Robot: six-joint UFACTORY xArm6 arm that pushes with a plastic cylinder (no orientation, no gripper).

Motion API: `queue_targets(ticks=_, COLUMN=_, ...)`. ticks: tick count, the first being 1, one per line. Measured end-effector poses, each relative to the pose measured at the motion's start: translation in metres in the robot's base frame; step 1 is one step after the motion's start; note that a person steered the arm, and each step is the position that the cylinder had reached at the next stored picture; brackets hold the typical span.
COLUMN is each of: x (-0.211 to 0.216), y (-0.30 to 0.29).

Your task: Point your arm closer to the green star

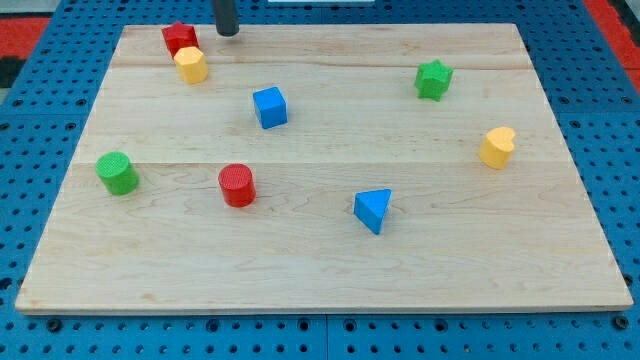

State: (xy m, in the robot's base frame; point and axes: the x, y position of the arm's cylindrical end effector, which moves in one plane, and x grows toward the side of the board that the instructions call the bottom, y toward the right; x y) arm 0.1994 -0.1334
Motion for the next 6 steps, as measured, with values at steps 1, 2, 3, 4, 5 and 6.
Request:
queue_targets(ticks=1, x=0.003, y=0.004)
queue_targets(ticks=2, x=0.019, y=0.044)
queue_targets(ticks=3, x=0.013, y=0.081)
queue_targets(ticks=4, x=0.013, y=0.129)
queue_targets(ticks=5, x=0.013, y=0.203)
queue_targets(ticks=6, x=0.033, y=0.261)
